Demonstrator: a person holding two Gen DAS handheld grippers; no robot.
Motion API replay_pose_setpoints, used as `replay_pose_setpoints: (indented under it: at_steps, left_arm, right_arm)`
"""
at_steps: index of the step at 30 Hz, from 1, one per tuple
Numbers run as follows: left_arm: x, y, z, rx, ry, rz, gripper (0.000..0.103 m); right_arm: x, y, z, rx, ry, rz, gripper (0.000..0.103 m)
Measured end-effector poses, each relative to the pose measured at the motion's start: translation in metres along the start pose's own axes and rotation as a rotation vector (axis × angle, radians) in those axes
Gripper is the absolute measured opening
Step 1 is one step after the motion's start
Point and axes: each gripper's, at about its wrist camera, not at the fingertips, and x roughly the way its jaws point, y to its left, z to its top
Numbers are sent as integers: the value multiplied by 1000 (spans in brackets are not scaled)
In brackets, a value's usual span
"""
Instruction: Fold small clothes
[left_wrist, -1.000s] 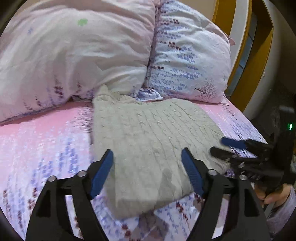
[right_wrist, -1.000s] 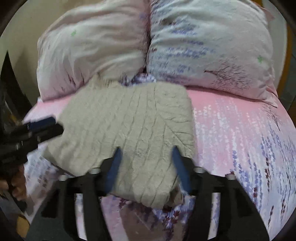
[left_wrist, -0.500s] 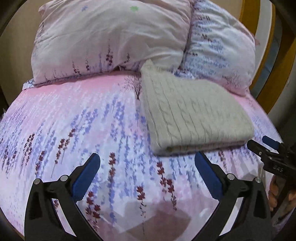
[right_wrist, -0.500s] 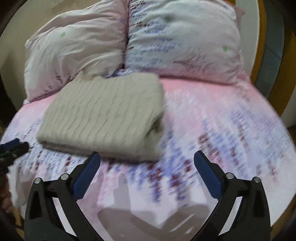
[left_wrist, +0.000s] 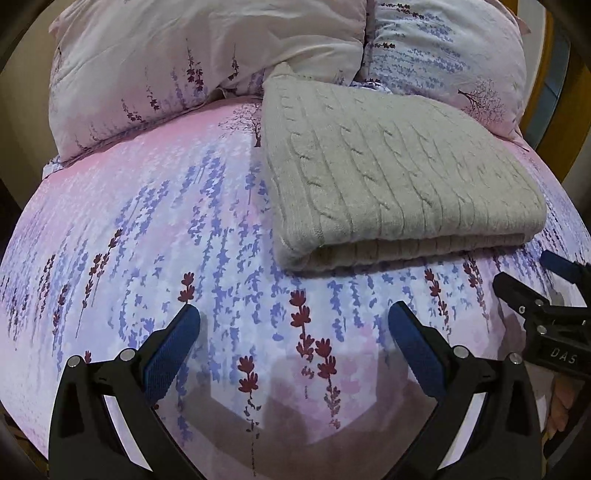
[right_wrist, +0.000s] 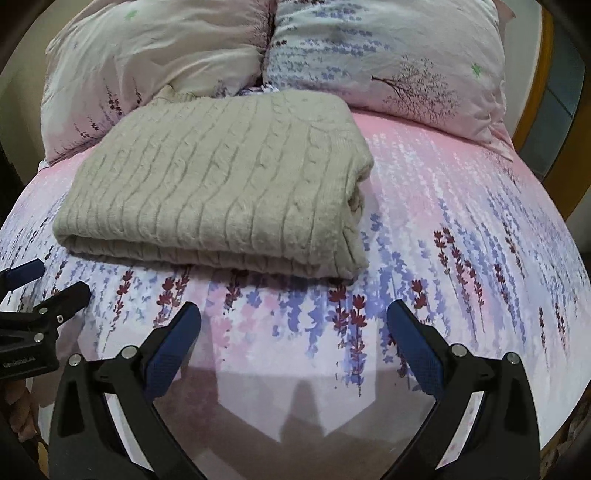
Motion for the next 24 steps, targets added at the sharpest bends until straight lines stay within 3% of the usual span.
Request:
replay_pose_setpoints:
  at_steps: [24]
  left_arm:
    - [4,-2,2,16,-35,8,102]
  right_arm:
    - [-1,3,-3,21,4,2,101]
